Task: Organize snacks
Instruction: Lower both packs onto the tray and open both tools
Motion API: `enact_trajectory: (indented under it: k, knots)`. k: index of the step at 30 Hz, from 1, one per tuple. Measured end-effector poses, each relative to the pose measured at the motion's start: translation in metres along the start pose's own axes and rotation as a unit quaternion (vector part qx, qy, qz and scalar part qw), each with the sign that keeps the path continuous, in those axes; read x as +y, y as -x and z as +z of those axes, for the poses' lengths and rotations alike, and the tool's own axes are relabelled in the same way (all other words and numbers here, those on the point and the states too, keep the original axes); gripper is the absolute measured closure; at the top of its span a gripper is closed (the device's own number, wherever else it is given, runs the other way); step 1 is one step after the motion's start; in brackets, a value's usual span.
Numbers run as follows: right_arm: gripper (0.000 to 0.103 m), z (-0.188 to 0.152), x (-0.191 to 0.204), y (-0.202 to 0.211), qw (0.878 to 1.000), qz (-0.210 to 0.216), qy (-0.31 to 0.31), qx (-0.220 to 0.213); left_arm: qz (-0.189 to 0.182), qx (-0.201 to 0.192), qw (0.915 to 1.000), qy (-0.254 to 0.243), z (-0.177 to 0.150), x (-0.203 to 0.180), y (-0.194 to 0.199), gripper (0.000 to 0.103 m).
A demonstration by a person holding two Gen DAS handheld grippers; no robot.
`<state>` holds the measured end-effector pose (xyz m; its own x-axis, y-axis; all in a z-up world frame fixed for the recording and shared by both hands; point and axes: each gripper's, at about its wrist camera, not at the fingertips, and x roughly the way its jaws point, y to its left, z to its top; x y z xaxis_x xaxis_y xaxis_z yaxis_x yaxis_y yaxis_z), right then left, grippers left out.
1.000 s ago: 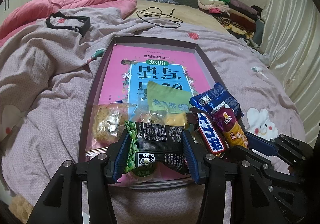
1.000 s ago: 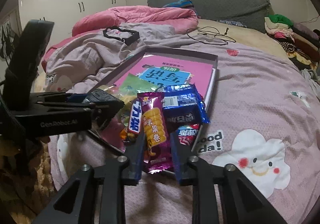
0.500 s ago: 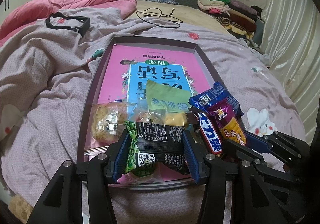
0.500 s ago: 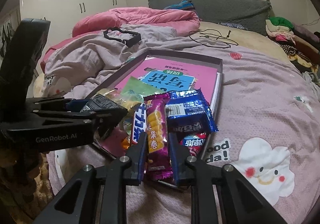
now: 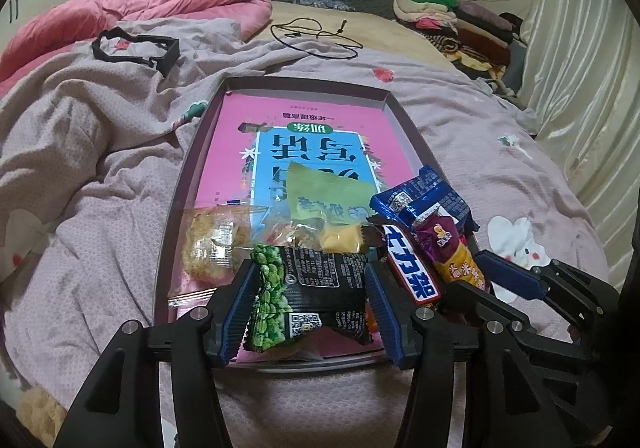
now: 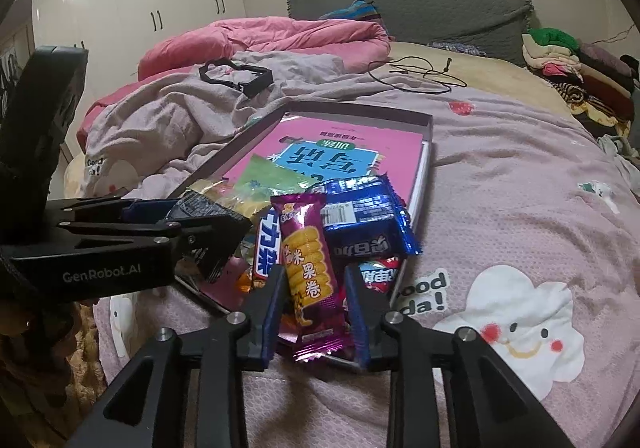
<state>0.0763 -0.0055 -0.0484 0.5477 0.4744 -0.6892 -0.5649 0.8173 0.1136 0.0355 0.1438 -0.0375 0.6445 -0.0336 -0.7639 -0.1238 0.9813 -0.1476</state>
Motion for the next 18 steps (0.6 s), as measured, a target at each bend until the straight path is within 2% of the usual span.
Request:
enact_trajectory:
  k: [18]
  knots:
    - [0.052, 0.003, -0.003, 0.017, 1.0, -0.017, -0.003, -0.016, 0.003, -0.012, 0.9999, -0.008, 0.003, -0.009, 0.016, 0.038]
